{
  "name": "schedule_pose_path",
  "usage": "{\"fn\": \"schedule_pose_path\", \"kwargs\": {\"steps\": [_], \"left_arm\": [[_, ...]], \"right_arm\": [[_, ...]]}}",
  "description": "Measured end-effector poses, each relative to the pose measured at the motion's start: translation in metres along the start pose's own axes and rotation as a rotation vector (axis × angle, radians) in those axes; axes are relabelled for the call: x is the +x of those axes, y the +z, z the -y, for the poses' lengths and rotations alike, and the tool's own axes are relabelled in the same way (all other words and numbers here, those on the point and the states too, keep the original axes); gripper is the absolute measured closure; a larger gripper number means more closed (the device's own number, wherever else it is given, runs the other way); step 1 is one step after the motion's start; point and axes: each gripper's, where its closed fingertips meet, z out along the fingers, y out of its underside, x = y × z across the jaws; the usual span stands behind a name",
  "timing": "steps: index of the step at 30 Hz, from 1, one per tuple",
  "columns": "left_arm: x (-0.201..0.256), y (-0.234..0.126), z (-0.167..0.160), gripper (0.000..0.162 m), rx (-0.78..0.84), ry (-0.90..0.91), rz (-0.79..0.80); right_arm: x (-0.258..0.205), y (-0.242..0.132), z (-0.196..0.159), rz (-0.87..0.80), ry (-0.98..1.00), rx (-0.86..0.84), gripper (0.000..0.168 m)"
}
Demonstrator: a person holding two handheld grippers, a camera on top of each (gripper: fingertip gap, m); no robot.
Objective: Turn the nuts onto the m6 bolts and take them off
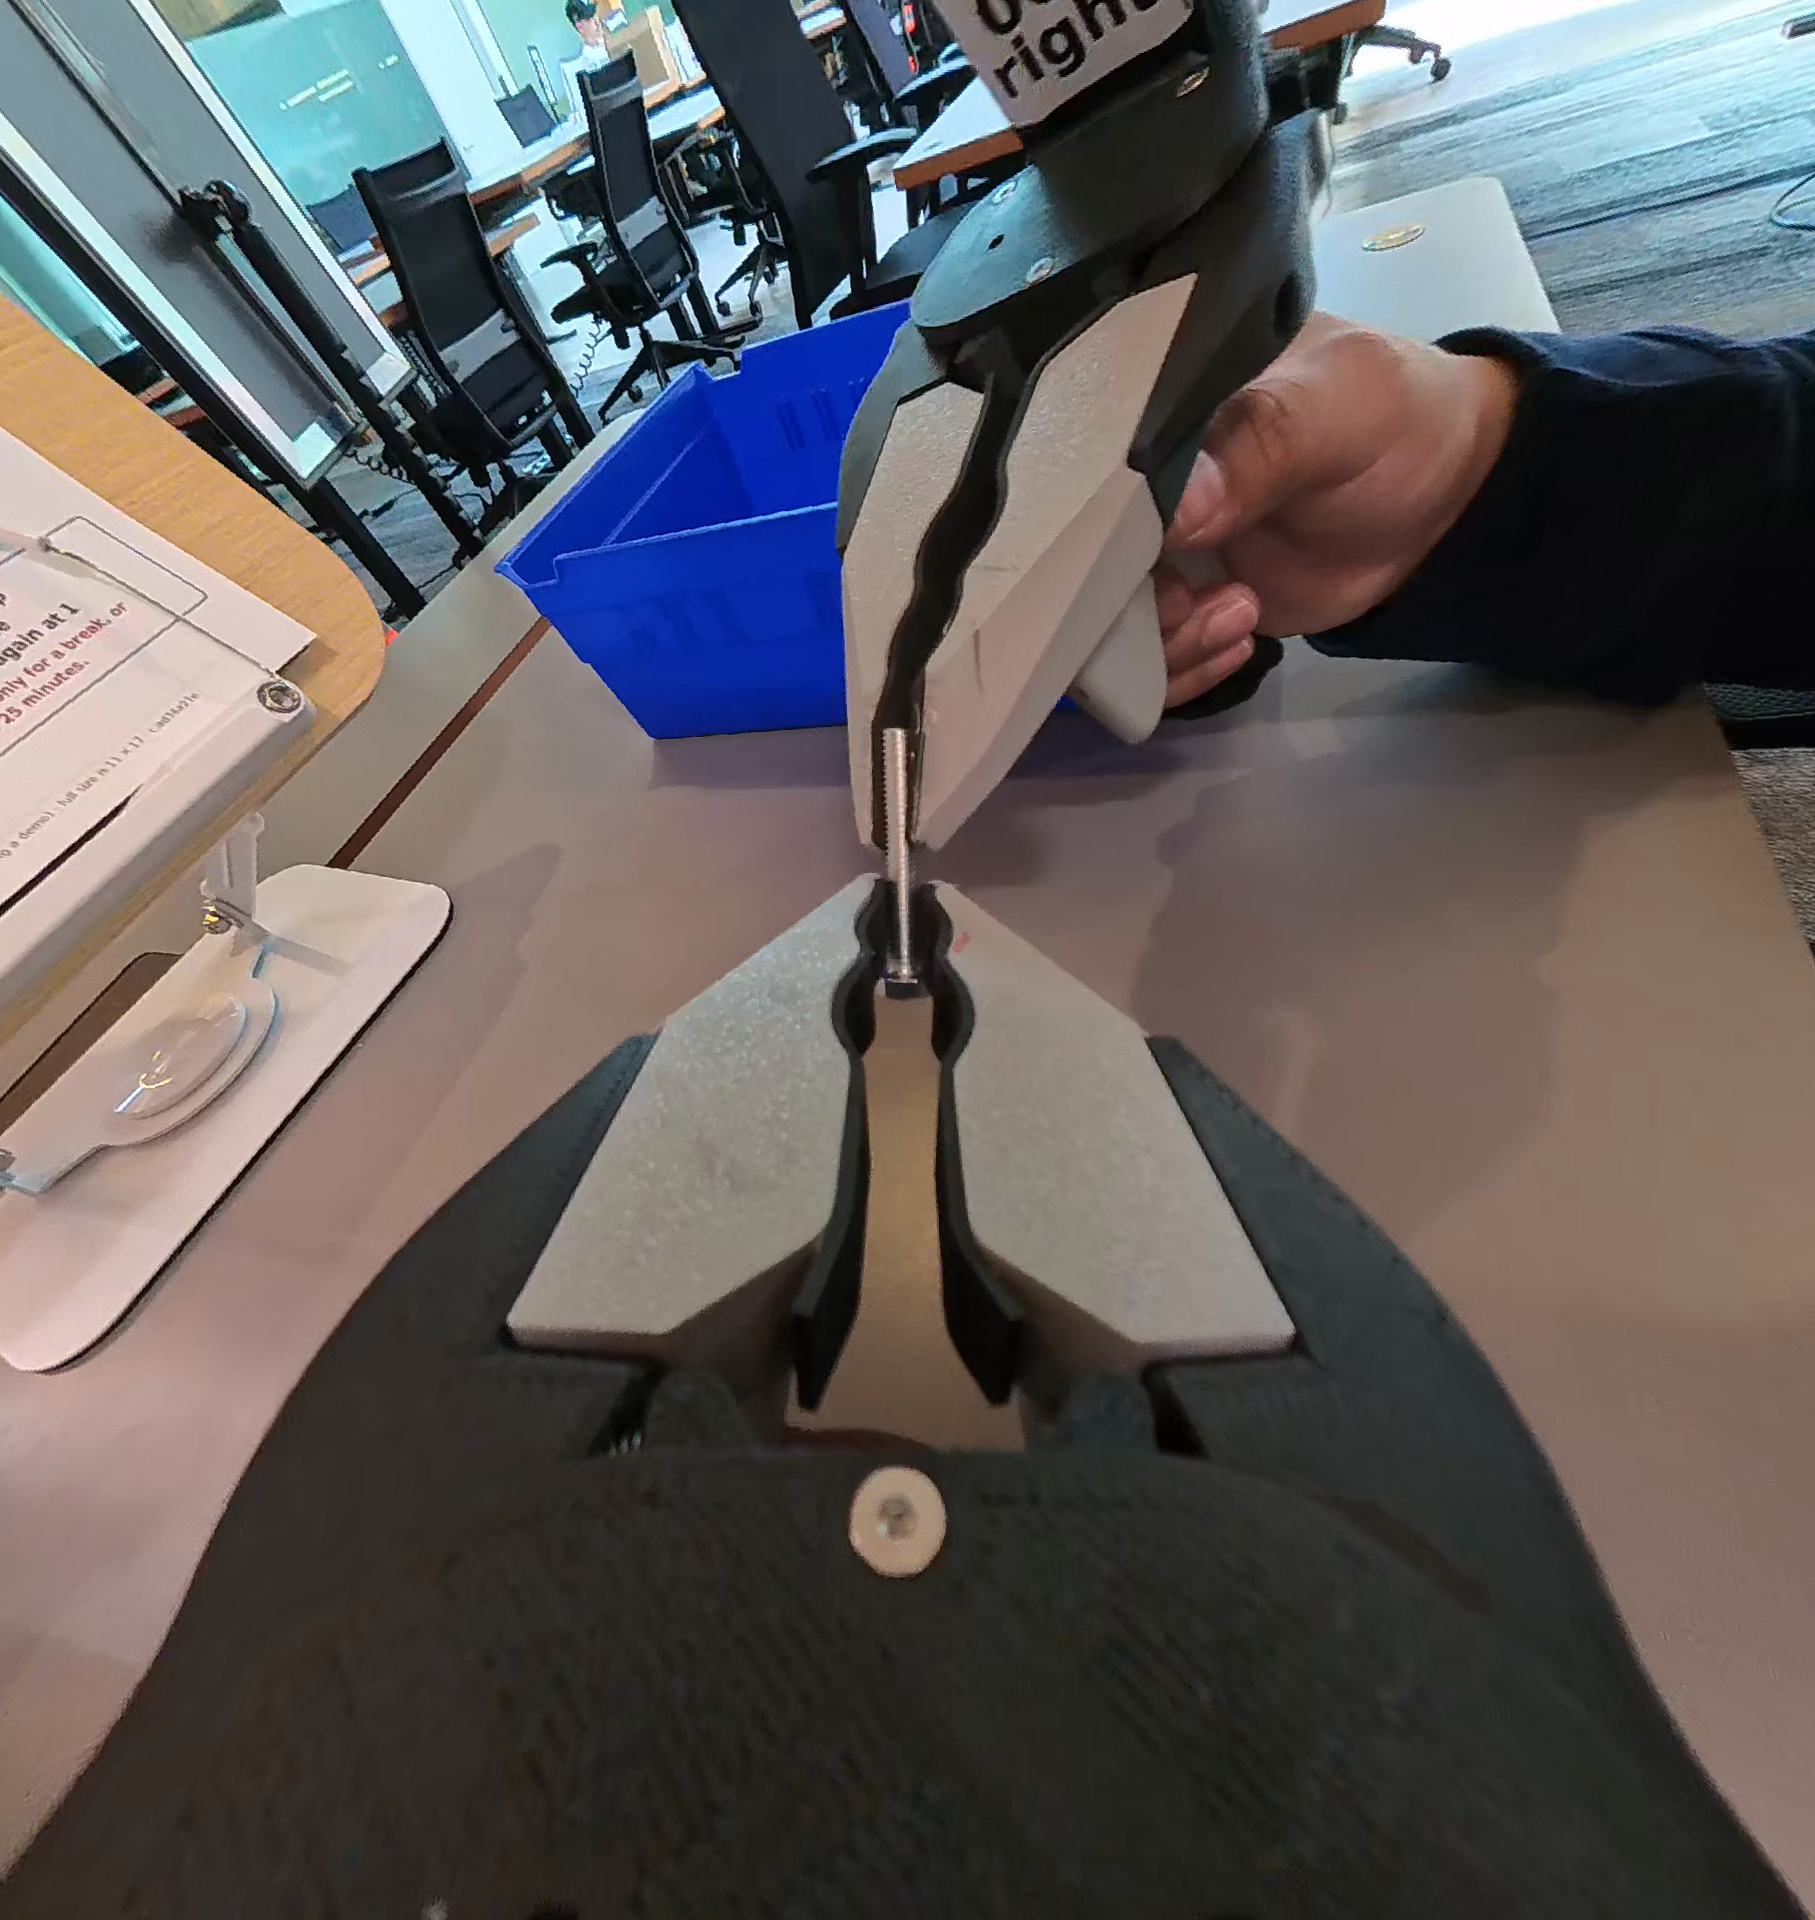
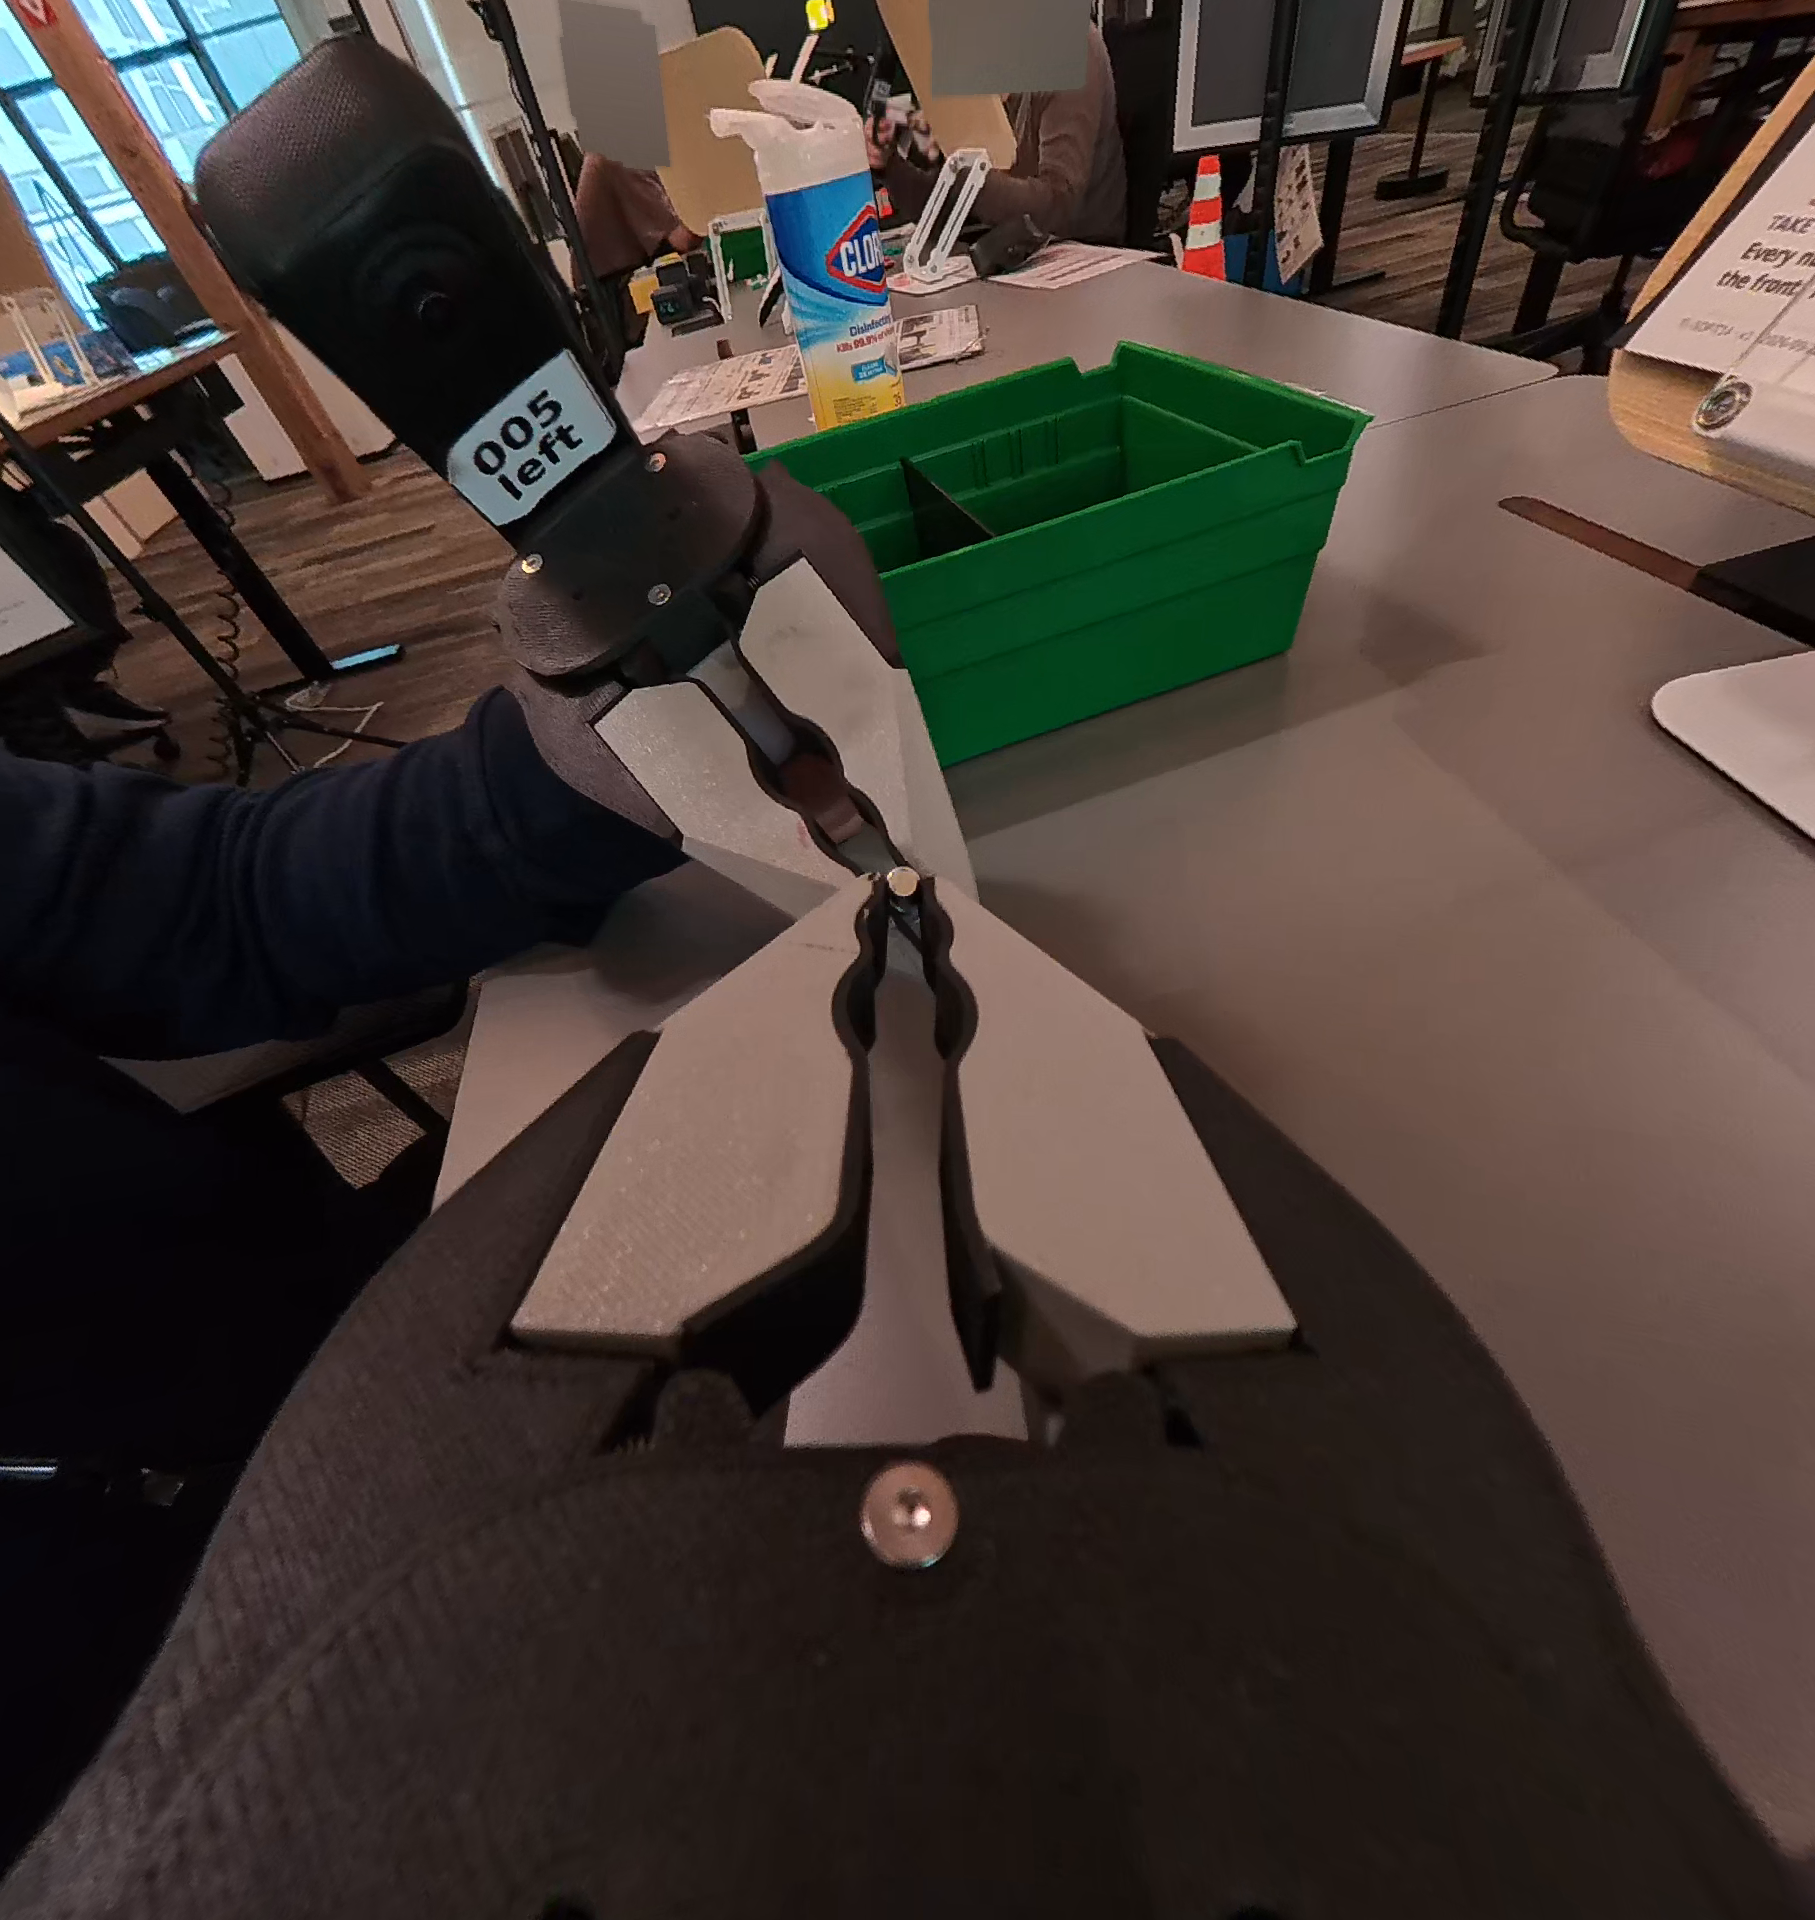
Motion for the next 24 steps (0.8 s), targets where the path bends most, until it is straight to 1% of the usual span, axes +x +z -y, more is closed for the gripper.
{"fn": "schedule_pose_path", "kwargs": {"steps": [8, 13, 20, 24], "left_arm": [[-0.002, 0.000, 0.000, 0.160, 0.001, -0.060, -0.012], [0.000, 0.000, 0.006, 0.160, 0.051, -0.183, -0.077], [0.004, 0.004, 0.002, 0.159, 0.029, -0.222, -0.094], [0.004, 0.004, 0.004, 0.159, 0.044, -0.226, -0.099]], "right_arm": [[0.002, 0.000, 0.003, -0.022, -0.010, 0.019, 0.166], [0.001, -0.007, 0.014, 0.020, 0.045, 0.099, 0.166], [0.002, -0.005, 0.010, 0.013, 0.046, 0.073, 0.166], [0.000, -0.002, 0.007, 0.008, 0.031, 0.051, 0.166]]}}
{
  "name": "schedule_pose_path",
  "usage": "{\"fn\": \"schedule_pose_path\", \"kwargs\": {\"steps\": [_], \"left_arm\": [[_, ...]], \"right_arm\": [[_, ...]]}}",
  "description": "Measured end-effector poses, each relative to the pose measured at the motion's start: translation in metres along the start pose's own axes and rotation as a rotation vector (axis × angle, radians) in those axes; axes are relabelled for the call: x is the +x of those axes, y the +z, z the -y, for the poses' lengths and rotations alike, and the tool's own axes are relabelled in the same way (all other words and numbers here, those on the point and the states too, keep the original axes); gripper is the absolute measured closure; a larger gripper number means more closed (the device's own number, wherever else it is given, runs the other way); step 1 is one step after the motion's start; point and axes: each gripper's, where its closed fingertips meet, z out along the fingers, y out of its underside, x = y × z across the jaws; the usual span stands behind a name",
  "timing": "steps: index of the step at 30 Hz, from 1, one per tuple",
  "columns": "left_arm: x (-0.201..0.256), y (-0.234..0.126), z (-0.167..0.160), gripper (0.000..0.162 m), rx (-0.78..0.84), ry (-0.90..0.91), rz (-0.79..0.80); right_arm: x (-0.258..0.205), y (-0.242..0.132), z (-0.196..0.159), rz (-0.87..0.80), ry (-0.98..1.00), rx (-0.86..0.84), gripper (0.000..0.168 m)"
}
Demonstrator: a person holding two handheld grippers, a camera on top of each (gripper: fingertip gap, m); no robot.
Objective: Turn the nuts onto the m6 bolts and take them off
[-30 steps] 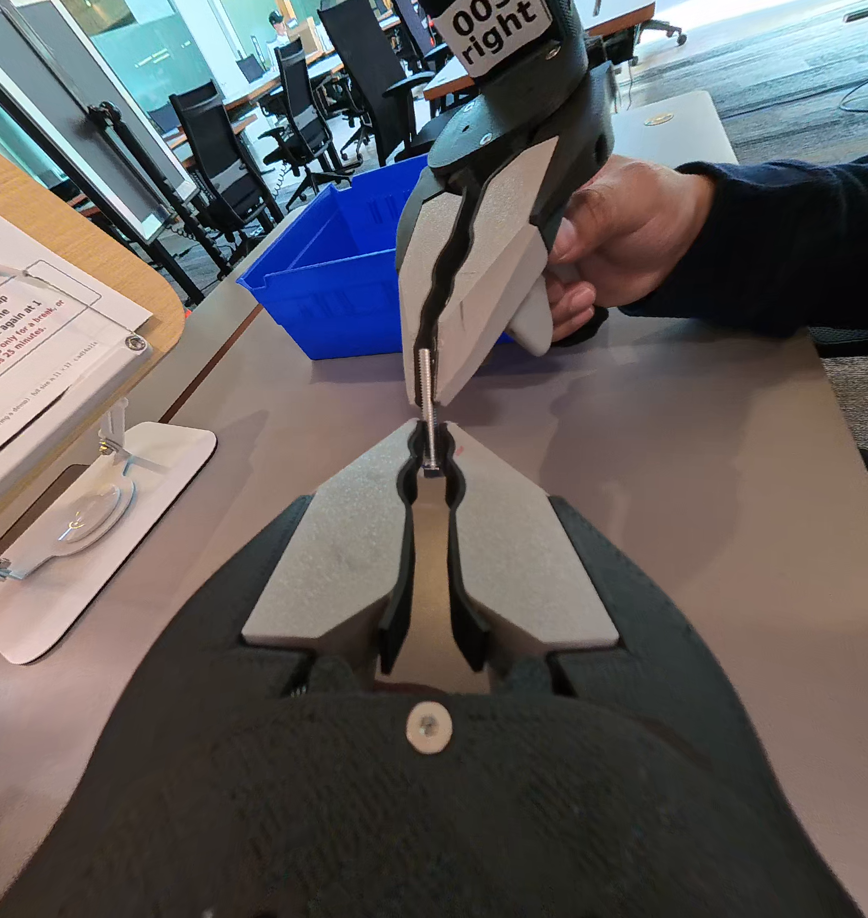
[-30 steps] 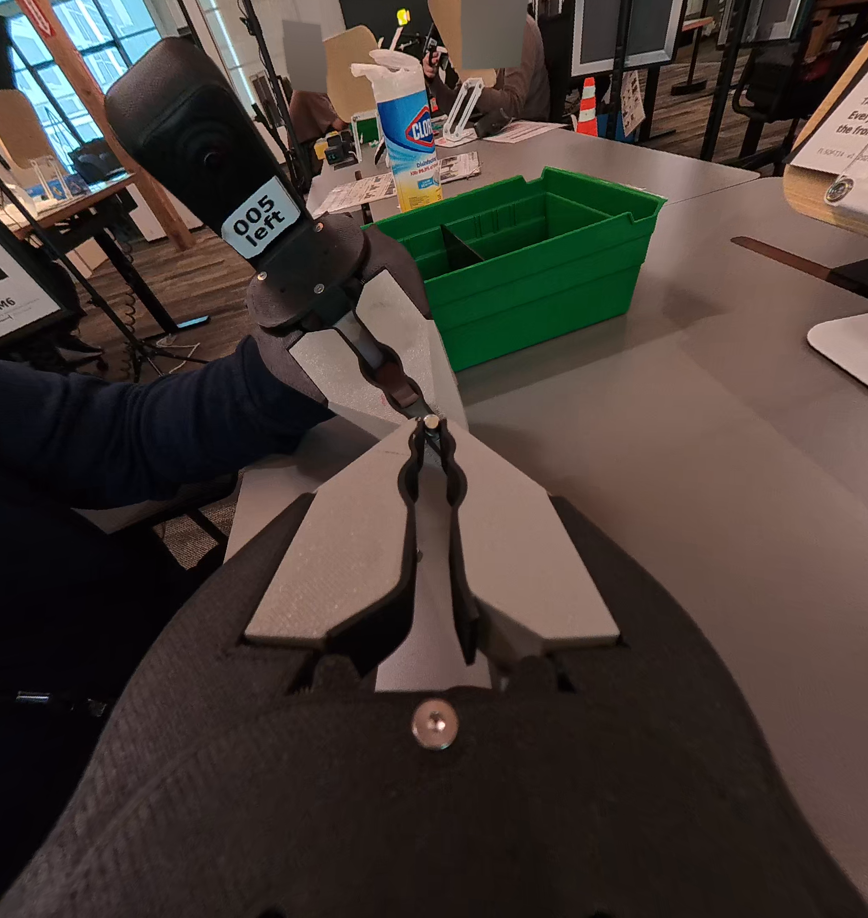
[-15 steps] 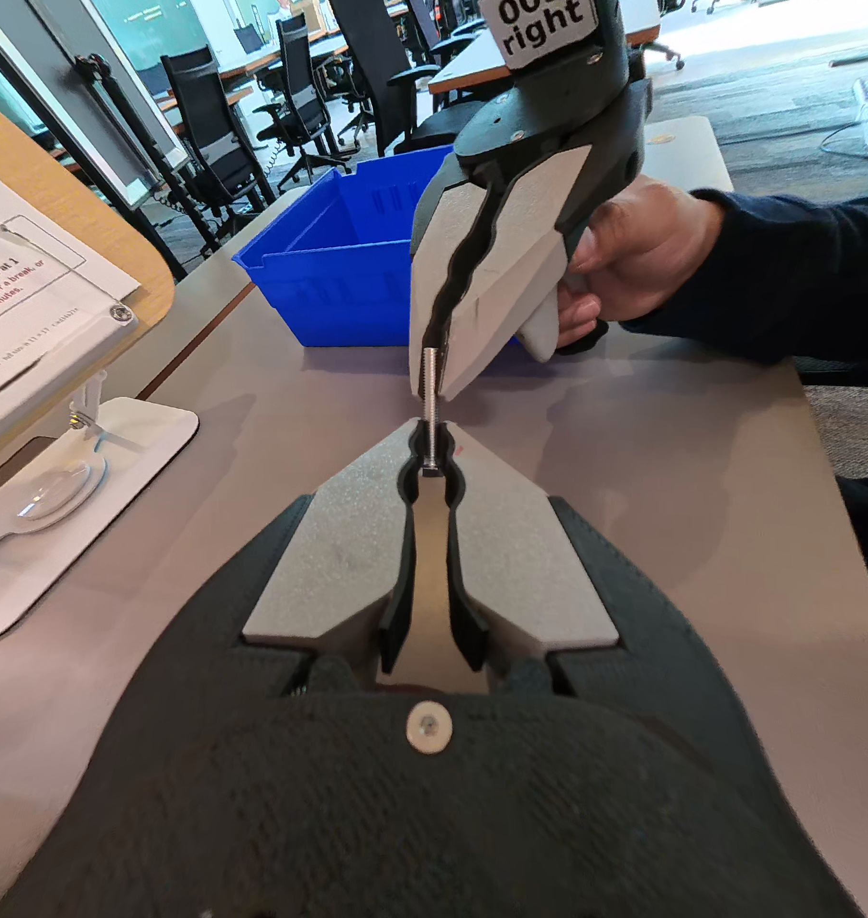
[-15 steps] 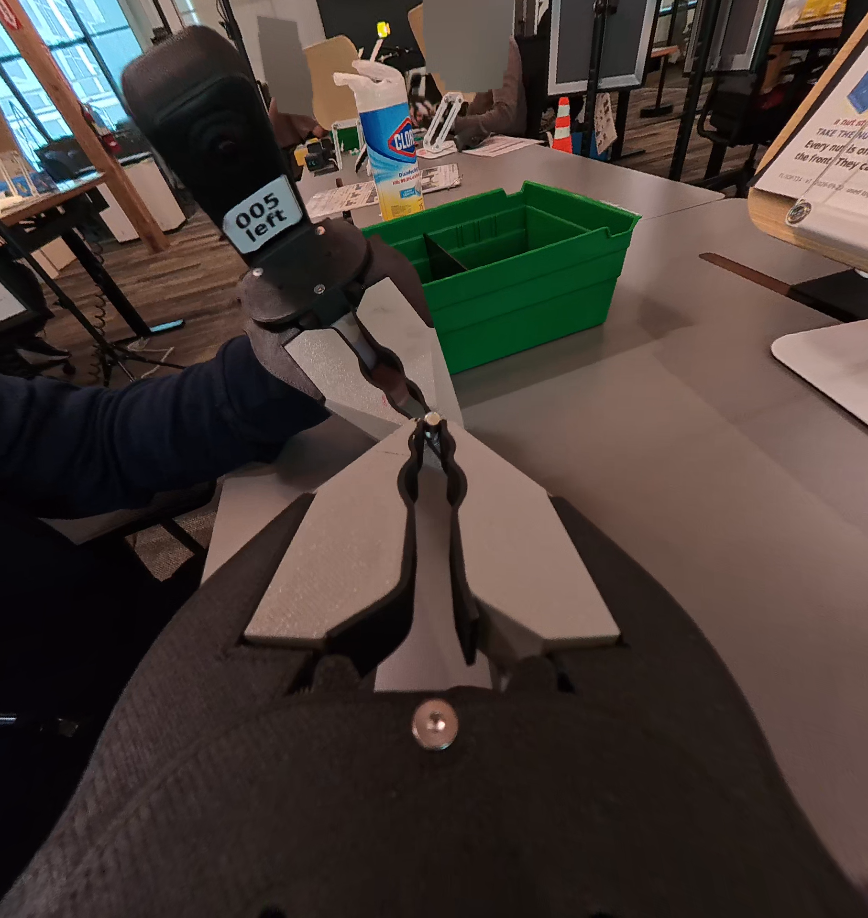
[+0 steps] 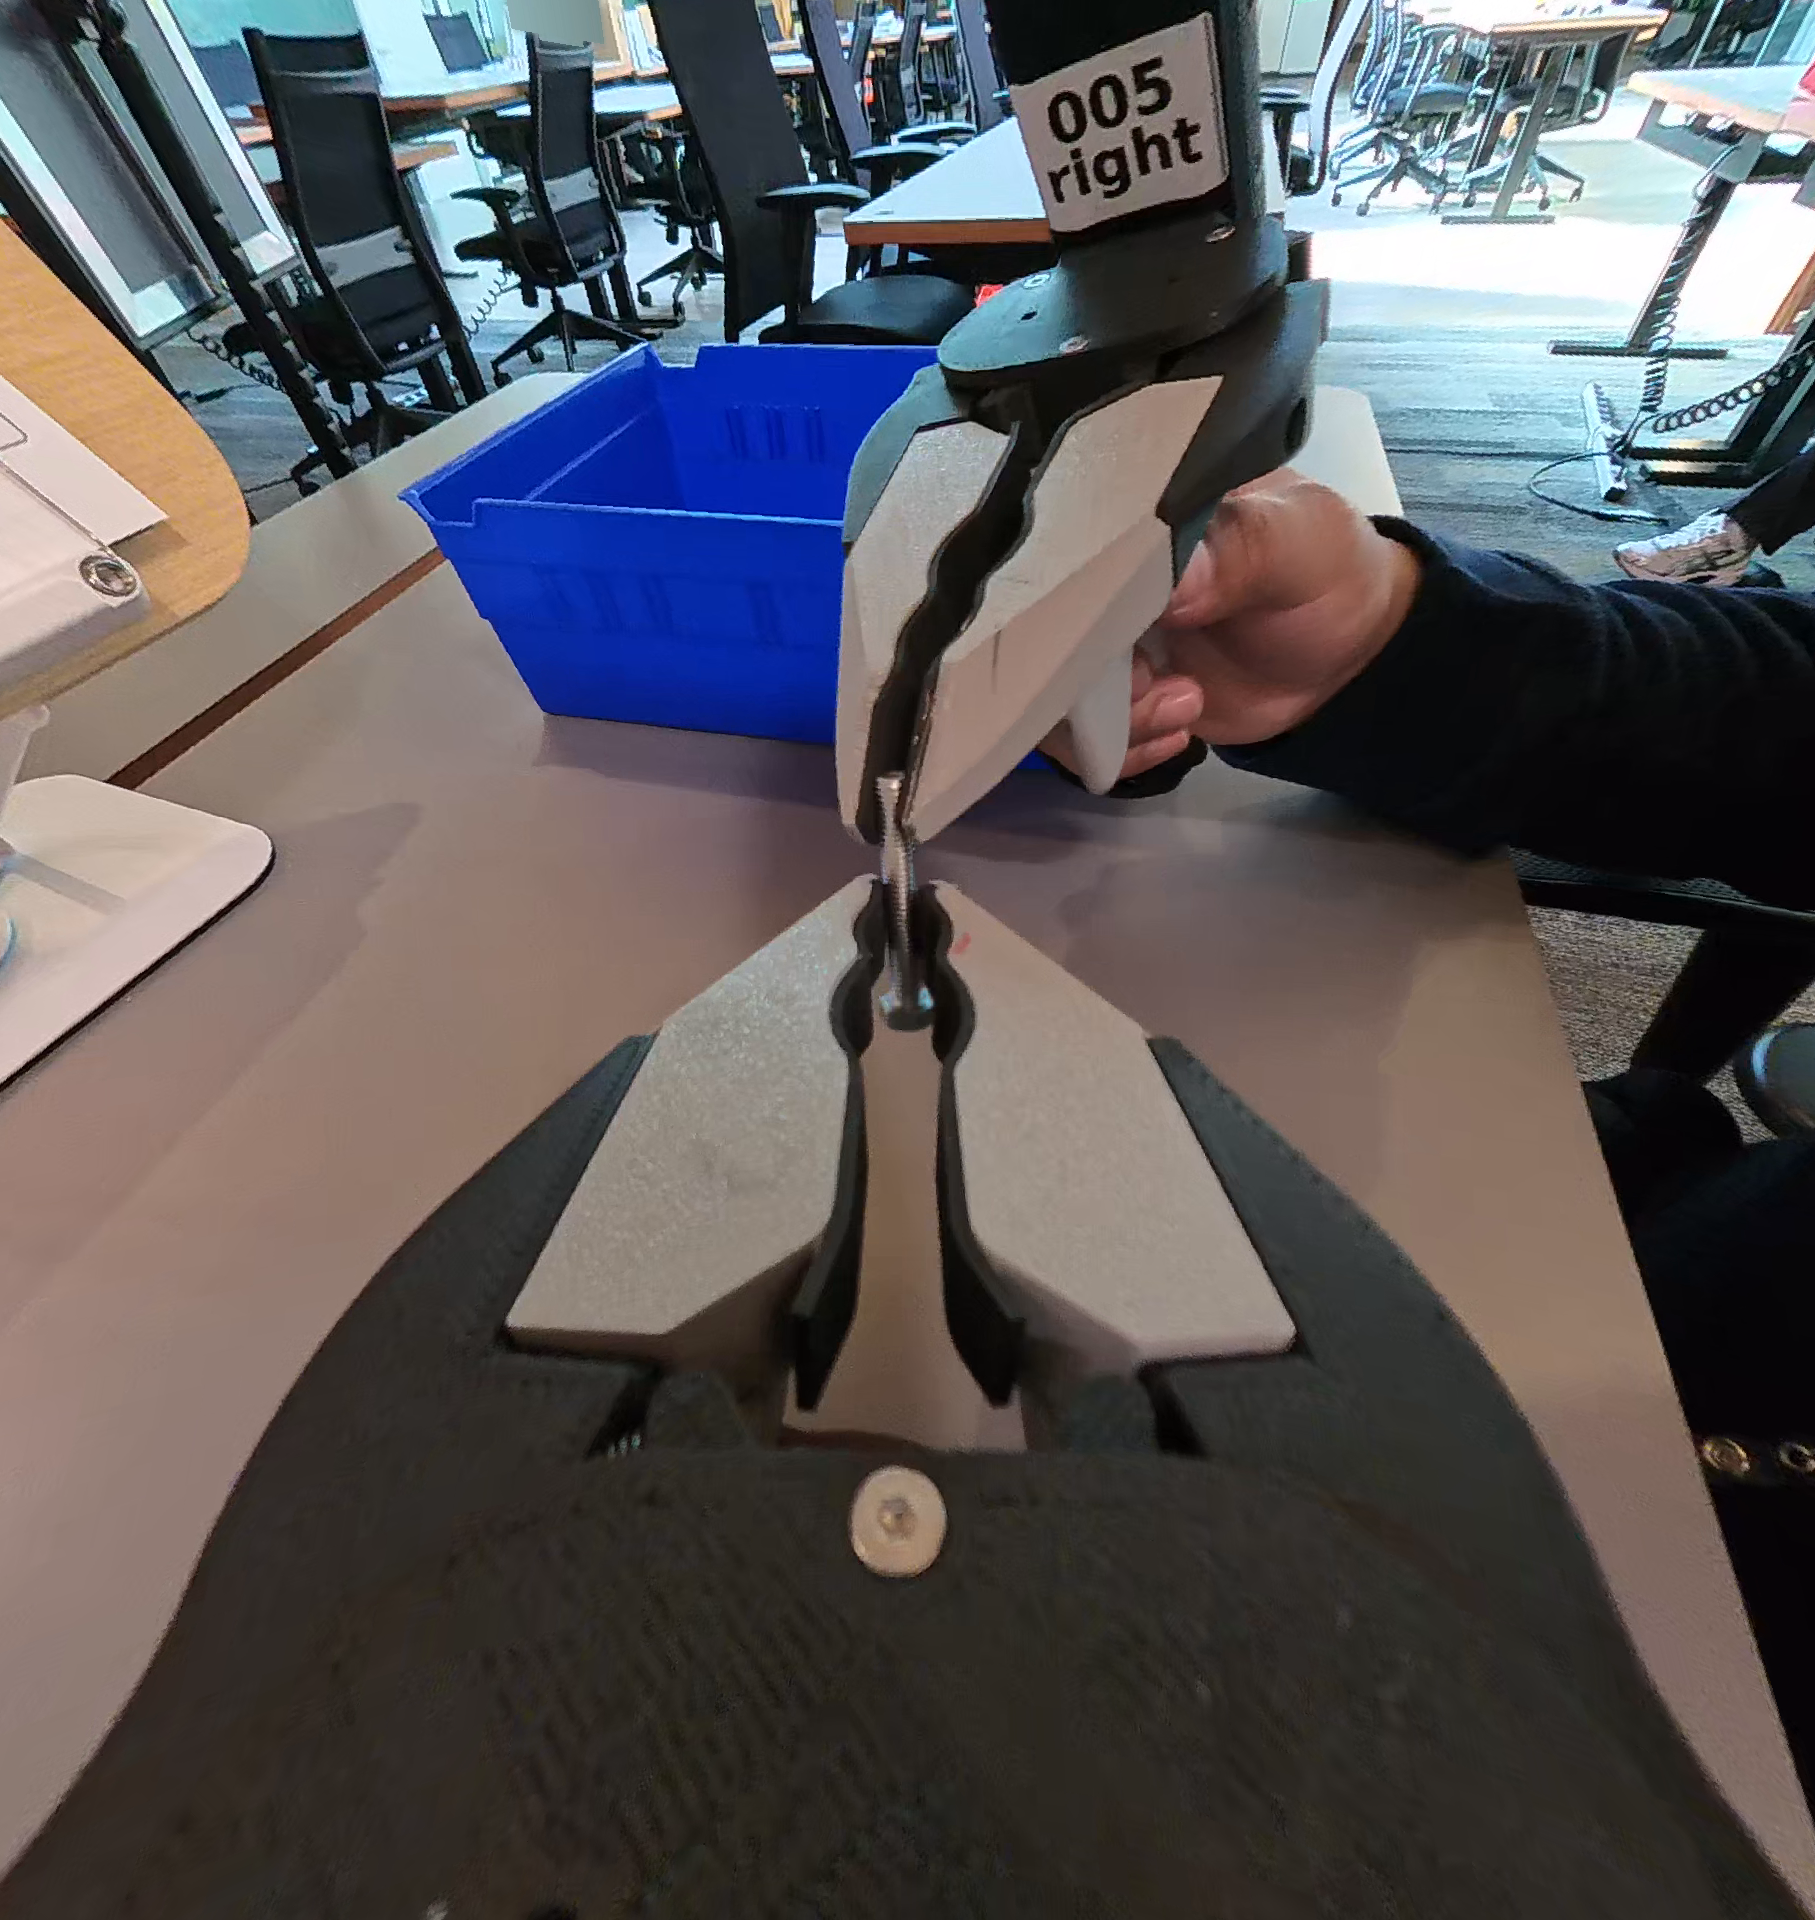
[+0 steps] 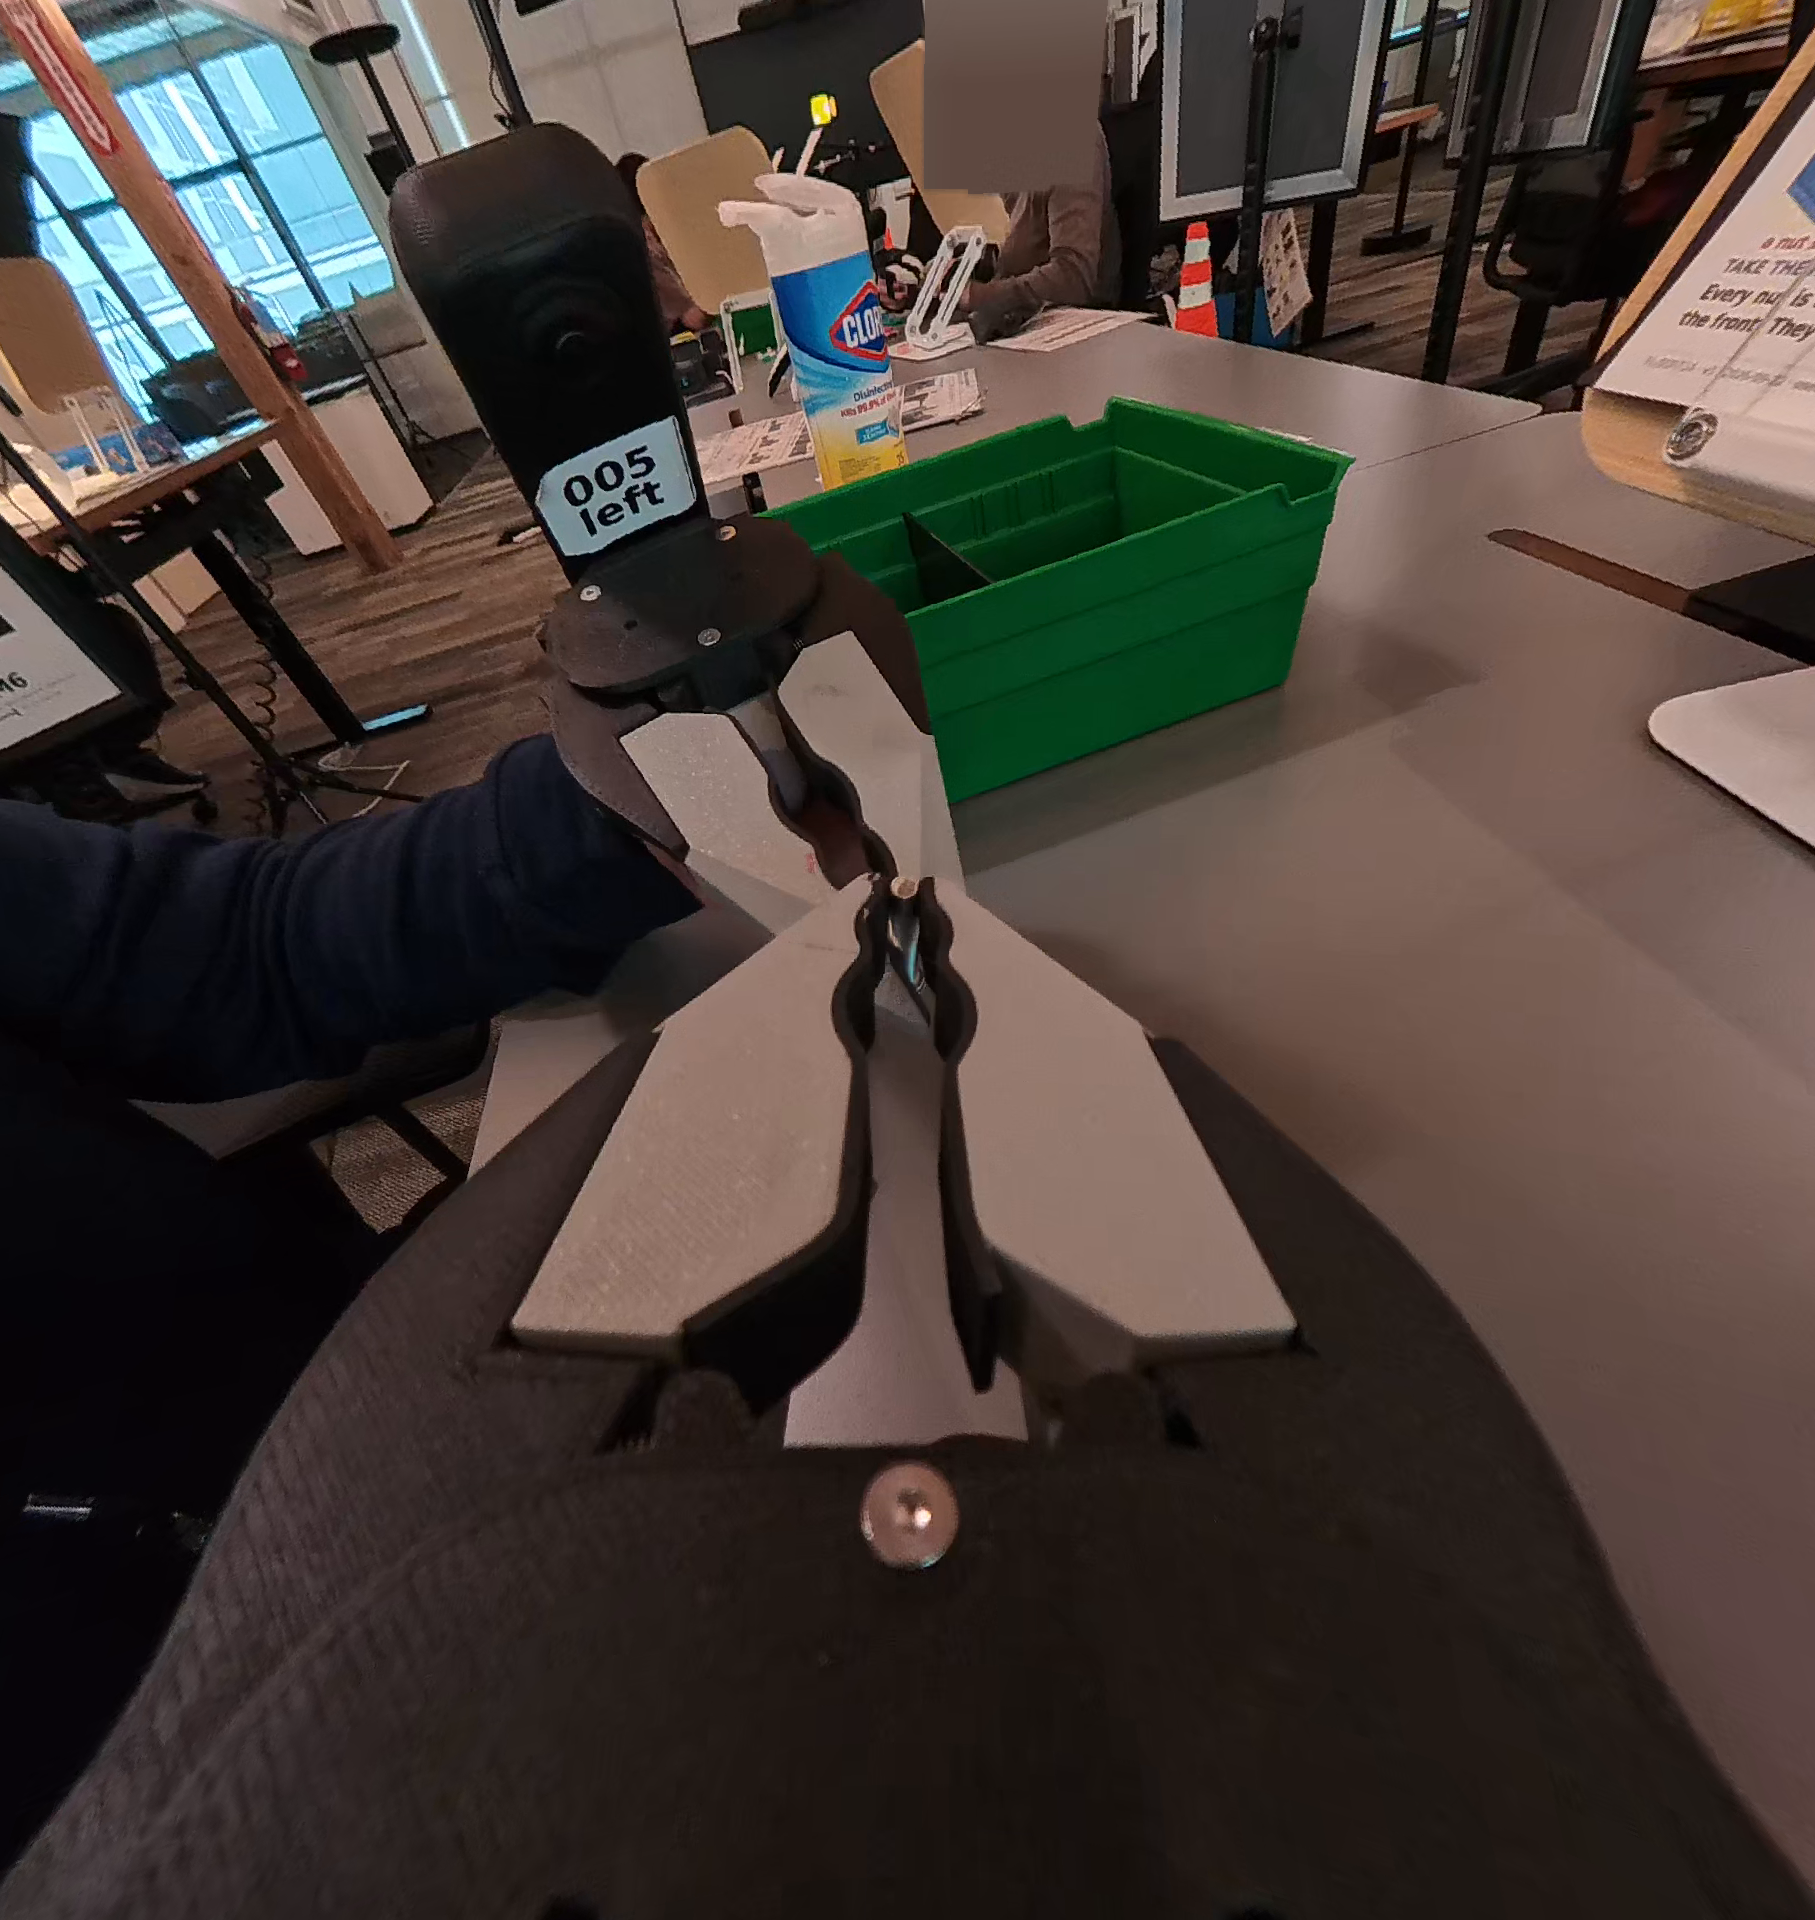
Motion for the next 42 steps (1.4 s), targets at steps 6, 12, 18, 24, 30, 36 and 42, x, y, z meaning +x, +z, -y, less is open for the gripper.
{"fn": "schedule_pose_path", "kwargs": {"steps": [6, 12, 18, 24, 30, 36, 42], "left_arm": [[-0.001, -0.001, 0.003, 0.160, 0.012, -0.009, 0.003], [-0.006, -0.004, 0.008, 0.160, 0.079, -0.121, -0.022], [-0.041, -0.026, 0.024, 0.160, 0.240, -0.230, 0.092], [-0.050, -0.030, 0.023, 0.160, 0.249, -0.253, 0.137], [-0.061, -0.032, 0.017, 0.160, 0.219, -0.260, 0.206], [-0.058, -0.028, 0.016, 0.160, 0.213, -0.251, 0.194], [-0.053, -0.025, 0.017, 0.160, 0.207, -0.223, 0.190]], "right_arm": [[-0.001, -0.001, 0.003, 0.002, 0.001, 0.014, 0.166], [0.004, -0.005, 0.008, -0.009, 0.033, 0.053, 0.161], [0.004, -0.001, -0.008, 0.028, 0.081, -0.029, 0.156], [-0.019, 0.033, -0.085, 0.102, -0.011, -0.417, 0.148], [-0.020, 0.039, -0.122, 0.039, -0.074, -0.588, 0.153], [-0.015, 0.034, -0.123, -0.161, -0.064, -0.538, 0.150], [-0.017, 0.042, -0.131, -0.212, -0.036, -0.537, 0.150]]}}
